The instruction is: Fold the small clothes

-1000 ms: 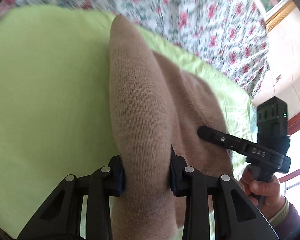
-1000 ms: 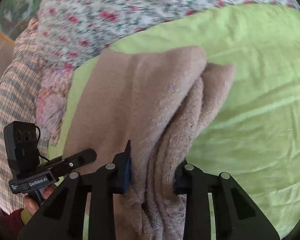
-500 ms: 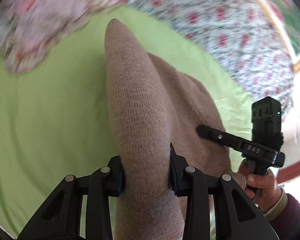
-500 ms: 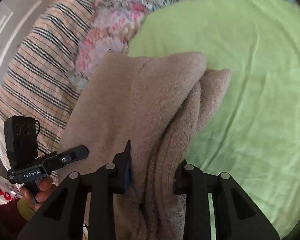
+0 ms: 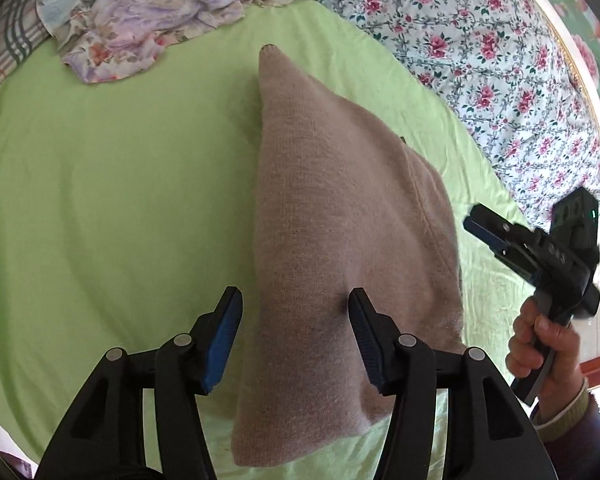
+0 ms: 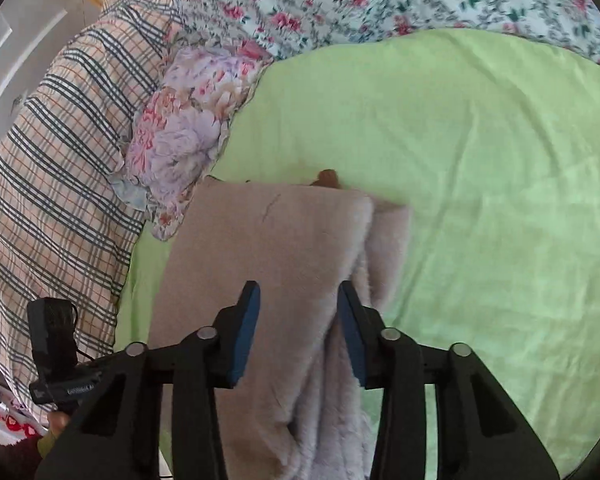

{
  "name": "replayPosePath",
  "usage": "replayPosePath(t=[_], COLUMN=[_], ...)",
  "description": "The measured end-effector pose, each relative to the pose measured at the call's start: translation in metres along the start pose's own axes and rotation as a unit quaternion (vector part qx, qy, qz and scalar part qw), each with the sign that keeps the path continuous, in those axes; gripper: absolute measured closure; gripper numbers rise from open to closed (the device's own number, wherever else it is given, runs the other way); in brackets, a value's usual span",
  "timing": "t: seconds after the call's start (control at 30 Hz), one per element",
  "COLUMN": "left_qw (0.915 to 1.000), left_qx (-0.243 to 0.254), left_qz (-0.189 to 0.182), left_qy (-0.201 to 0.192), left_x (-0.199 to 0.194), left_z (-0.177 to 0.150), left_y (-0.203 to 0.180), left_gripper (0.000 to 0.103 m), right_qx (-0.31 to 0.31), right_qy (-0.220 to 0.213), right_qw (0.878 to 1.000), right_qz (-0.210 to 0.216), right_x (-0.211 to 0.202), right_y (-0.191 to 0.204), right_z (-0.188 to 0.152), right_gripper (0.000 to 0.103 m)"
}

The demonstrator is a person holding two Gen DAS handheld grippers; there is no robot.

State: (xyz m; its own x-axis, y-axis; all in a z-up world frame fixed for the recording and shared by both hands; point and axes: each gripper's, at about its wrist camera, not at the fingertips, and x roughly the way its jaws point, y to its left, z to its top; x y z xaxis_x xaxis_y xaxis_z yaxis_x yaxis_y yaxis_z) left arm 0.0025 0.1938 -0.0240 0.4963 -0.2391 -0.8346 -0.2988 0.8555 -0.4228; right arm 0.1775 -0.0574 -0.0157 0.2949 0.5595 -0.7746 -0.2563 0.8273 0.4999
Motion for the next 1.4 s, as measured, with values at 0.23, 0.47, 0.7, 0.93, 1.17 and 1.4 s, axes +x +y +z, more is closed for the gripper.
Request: replayPosePath(t=[0.23,0.47,0.7,0.93,1.17,1.4], left_qw=[0.9998,0.9995,0.9992,0.9979,0.9937,0.9918], left_qx=[-0.016,0.002,-0.002,0.043,0.084,0.083], left_qz=[-0.001,0.012,0.016,0.031,0.067,0.096], left_qy=[0.014,0.031,0.037,0.036,0.031,-0.014], left_x=[0.008,0.025,0.003,-0.030,-0.012,-0.014], left_z=[-0.004,-0.011,-0.030,-0.080,-0.106,-0.092], left_y=[0.002,-0.013,0.002,0.012,0.009,-0.007], left_gripper=[0.049,0.045,0.043,0.043,0.046,0.084], right_qx=[-0.035,-0.026,0.027,-0.008,-0.021,-0.112], right_qy=[-0.022,0.050,0.030,0.069,0.097,0.005], right_qw=[0.999,0.997,0.999,0.998,0.995,0.993], right_qz=[-0.021,-0.055,0.006,0.006,0.022,0.045], right_x=[-0.015,0.020,-0.023,-0.046,-0.036,-0.108], right_y=[0.022,0.003,0.001,0.008,0.012,0.054], right_z=[0.016,0.016,-0.031,-0.103,-0.116,-0.084], right_gripper=[0.100,0.099,0.083,0.059,0.095,0.096])
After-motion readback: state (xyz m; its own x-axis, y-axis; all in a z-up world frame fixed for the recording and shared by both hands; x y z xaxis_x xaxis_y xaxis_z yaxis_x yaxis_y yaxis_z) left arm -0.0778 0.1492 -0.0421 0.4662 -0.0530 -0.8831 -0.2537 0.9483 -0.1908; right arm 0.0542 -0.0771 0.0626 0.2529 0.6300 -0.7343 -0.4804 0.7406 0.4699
